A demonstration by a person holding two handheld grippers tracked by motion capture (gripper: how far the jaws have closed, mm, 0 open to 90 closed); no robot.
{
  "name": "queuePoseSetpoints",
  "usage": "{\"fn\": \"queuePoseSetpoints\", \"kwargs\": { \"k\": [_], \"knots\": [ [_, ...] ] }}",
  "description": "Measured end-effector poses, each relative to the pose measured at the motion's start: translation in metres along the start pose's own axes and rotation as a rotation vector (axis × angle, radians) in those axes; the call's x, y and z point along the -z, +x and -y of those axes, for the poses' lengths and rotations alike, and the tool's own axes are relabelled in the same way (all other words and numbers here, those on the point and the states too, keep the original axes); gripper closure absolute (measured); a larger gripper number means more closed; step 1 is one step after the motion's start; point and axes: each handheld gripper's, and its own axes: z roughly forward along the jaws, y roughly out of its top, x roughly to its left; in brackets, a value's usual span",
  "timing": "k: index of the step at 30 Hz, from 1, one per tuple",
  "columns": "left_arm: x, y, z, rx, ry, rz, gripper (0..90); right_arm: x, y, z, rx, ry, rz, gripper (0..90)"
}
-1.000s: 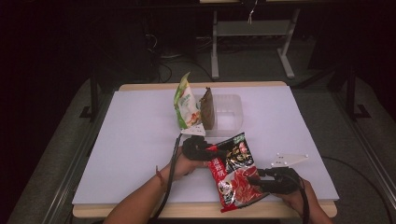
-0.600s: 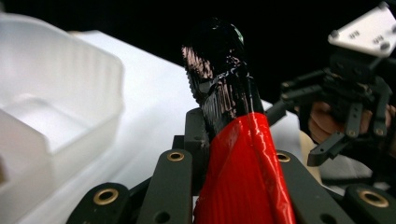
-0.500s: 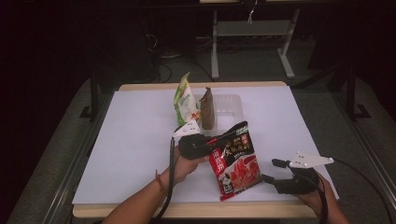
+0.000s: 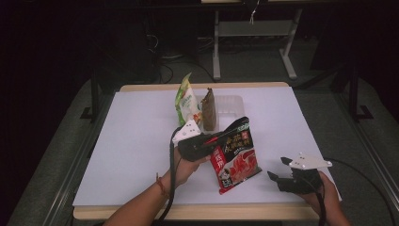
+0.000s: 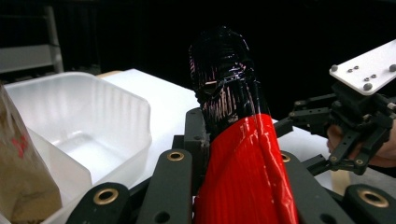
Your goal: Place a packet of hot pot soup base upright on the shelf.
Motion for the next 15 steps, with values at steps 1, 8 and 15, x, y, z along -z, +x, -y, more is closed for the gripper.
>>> {"fn": "queuePoseSetpoints", "kwargs": {
  "k": [1,8,15],
  "knots": [
    [-0.001,-0.002,-0.002,-0.017,0.001,0.001,78.5,0.0,-0.001,0.001,-0.001,-0.002,-0.001,28.2],
    [0.0,-0.011,-0.01,-0.056,-0.017,-0.03,78.2,0.003,-0.002,0.002,-0.03,-0.019,-0.011,28.9],
    [0.0,-0.014,-0.029,-0.087,-0.046,-0.068,78.0,0.004,-0.002,0.003,-0.041,-0.022,-0.006,29.0]
  ]
}}
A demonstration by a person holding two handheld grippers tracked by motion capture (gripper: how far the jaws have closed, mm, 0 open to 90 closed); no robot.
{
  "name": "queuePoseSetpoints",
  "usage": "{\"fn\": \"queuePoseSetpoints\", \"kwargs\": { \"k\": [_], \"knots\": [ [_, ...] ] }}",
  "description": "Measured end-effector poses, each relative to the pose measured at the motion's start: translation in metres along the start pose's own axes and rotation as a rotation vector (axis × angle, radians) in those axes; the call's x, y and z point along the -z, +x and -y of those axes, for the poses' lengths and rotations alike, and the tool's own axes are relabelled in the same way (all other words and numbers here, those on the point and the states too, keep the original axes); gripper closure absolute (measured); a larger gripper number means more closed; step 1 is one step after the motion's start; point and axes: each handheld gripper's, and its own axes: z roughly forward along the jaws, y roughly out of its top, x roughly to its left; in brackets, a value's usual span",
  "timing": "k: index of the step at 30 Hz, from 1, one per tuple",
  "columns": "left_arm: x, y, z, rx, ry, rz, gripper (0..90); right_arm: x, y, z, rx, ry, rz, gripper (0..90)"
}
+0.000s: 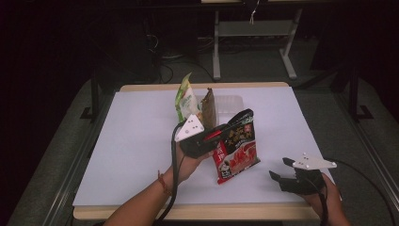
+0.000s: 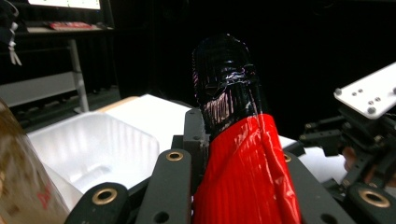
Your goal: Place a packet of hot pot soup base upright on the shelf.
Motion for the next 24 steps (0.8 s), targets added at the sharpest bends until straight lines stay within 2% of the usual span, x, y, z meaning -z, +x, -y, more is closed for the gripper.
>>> {"fn": "queuePoseSetpoints", "kwargs": {
  "k": [3,7,9,10,16,23,24],
  "knots": [
    [-0.003,0.001,-0.009,-0.006,-0.021,-0.024,78.0,0.001,0.0,0.0,-0.002,-0.007,0.005,28.9],
    [-0.005,0.007,-0.019,0.008,-0.047,-0.05,78.0,0.003,0.0,0.0,-0.005,-0.017,0.004,29.1],
    [-0.005,0.01,-0.025,0.025,-0.063,-0.067,78.0,0.004,0.0,0.001,-0.005,-0.015,-0.01,33.8],
    [-0.005,0.011,-0.027,0.031,-0.071,-0.071,78.0,0.004,-0.001,0.001,-0.005,-0.014,-0.017,33.4],
    [-0.01,0.016,-0.042,0.01,-0.086,-0.128,78.0,0.004,0.0,0.001,-0.003,-0.01,-0.007,31.8],
    [-0.02,0.029,-0.05,-0.012,-0.087,-0.226,78.0,0.004,0.0,0.002,-0.003,-0.002,-0.006,32.1],
    [-0.022,0.032,-0.052,-0.004,-0.09,-0.235,78.0,0.004,0.0,0.002,-0.004,-0.003,-0.005,32.4]
  ]
}}
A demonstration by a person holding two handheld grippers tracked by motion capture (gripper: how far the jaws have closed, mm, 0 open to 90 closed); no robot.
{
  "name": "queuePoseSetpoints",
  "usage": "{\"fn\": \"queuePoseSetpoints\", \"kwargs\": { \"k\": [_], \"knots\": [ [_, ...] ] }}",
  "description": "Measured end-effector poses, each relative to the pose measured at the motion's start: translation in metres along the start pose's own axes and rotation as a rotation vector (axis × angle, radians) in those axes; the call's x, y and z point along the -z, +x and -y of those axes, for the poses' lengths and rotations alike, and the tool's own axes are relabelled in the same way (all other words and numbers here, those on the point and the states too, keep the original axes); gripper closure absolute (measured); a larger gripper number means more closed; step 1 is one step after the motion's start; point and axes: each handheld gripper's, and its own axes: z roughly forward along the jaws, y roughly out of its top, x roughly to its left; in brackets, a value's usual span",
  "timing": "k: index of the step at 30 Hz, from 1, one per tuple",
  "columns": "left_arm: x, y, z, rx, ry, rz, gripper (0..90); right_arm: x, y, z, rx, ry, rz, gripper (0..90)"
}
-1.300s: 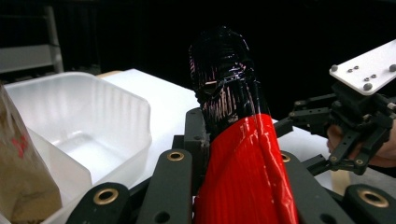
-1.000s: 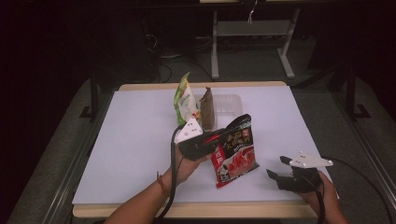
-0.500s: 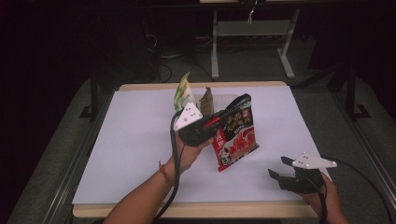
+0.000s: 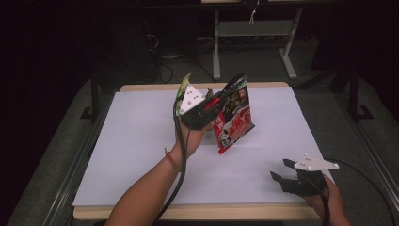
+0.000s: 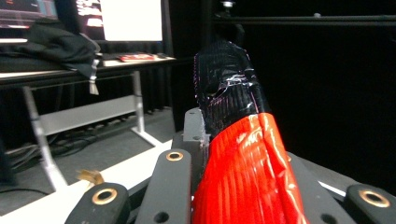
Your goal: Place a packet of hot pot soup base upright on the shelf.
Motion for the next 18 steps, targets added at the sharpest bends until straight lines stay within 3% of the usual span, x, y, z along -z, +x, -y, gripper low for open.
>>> {"fn": "queuePoseSetpoints", "kwargs": {
  "k": [5,7,9,18],
  "knots": [
    [-0.014,0.007,-0.004,-0.003,-0.001,-0.062,78.0,0.0,0.0,0.0,0.002,0.003,-0.004,33.2],
    [-0.02,0.01,-0.005,0.012,-0.002,-0.072,78.0,0.0,0.0,0.0,0.002,0.001,-0.005,33.1],
    [-0.025,0.01,-0.007,-0.001,-0.003,-0.087,78.1,0.0,0.001,0.0,0.005,0.003,-0.004,33.1],
    [-0.02,0.018,-0.019,-0.016,-0.029,-0.139,78.1,-0.001,0.002,0.001,0.005,0.004,-0.009,33.2]
  ]
}}
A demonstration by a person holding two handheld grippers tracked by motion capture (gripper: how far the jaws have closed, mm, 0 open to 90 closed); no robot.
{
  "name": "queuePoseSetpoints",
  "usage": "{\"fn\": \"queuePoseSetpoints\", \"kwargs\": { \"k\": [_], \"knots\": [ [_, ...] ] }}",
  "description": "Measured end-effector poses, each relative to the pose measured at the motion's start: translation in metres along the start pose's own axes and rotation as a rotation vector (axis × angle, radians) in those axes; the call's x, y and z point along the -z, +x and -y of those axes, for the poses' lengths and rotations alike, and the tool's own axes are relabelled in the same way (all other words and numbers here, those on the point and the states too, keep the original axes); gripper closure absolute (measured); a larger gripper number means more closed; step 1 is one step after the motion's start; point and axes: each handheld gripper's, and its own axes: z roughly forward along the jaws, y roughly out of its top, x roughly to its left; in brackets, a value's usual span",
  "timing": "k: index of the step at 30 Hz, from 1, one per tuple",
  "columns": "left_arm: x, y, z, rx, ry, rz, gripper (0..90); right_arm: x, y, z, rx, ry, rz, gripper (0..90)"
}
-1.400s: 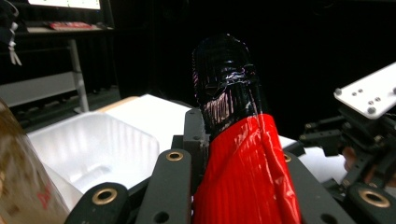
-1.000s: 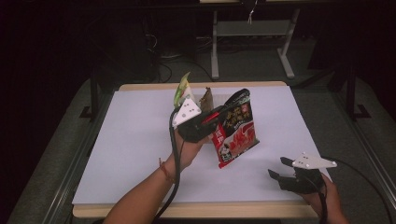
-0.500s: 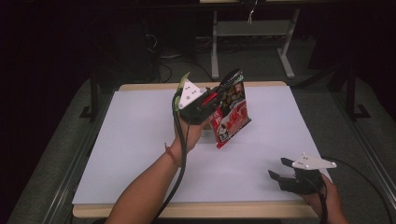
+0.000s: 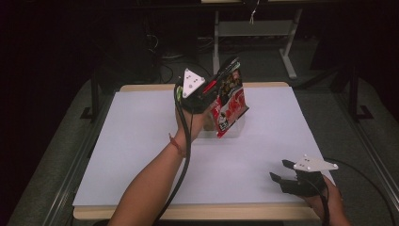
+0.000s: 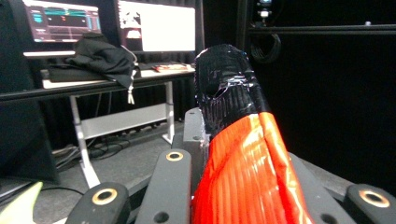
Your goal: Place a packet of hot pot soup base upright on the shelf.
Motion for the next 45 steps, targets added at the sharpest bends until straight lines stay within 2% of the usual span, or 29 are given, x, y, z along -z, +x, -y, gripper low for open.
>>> {"fn": "queuePoseSetpoints", "kwargs": {
  "k": [2,5,6,11,13,14,18,20,24,26,29,33,37,40,45],
  "knots": [
    [-0.002,0.0,0.0,-0.02,0.004,-0.026,78.0,-0.001,0.001,0.0,0.001,0.003,0.0,33.2],
    [-0.01,0.0,0.005,-0.022,0.016,-0.048,78.0,-0.001,0.003,-0.001,0.007,0.004,0.0,33.2],
    [-0.013,0.0,0.007,-0.011,0.019,-0.05,78.0,-0.001,0.003,-0.001,0.007,0.004,-0.001,33.3],
    [-0.028,-0.003,0.014,-0.057,0.035,-0.105,78.0,-0.002,0.003,0.0,0.009,0.01,-0.004,33.4],
    [-0.034,-0.002,0.018,-0.062,0.045,-0.126,77.9,-0.002,0.003,0.0,0.009,0.008,-0.006,33.5],
    [-0.037,-0.001,0.02,-0.06,0.048,-0.138,77.9,-0.001,0.003,0.0,0.01,0.007,-0.005,33.5],
    [-0.043,0.004,0.031,0.017,0.024,-0.162,77.7,-0.001,0.003,0.0,0.017,0.005,-0.006,33.6],
    [-0.047,0.002,0.034,0.026,0.012,-0.177,77.6,-0.001,0.003,0.0,0.014,0.007,-0.005,33.8],
    [-0.051,-0.008,0.036,-0.025,0.003,-0.18,77.3,-0.003,0.004,-0.001,0.018,0.011,-0.01,33.8],
    [-0.052,-0.011,0.038,-0.037,-0.004,-0.177,77.2,-0.003,0.005,0.0,0.023,0.01,-0.011,33.9],
    [-0.051,-0.013,0.042,-0.075,-0.017,-0.155,76.6,-0.003,0.006,-0.001,0.025,0.01,-0.013,34.5],
    [-0.052,-0.015,0.047,-0.052,-0.011,-0.111,76.3,-0.003,0.007,-0.001,0.026,0.012,-0.014,34.5],
    [-0.056,-0.016,0.055,-0.05,0.019,-0.114,75.2,-0.004,0.008,-0.001,0.031,0.012,-0.017,34.5],
    [-0.055,-0.012,0.059,-0.043,0.018,-0.124,73.9,-0.004,0.009,-0.001,0.034,0.012,-0.017,34.5],
    [-0.056,-0.004,0.053,0.007,-0.022,-0.114,76.1,-0.005,0.007,-0.001,0.024,0.013,-0.017,35.3]
  ]
}}
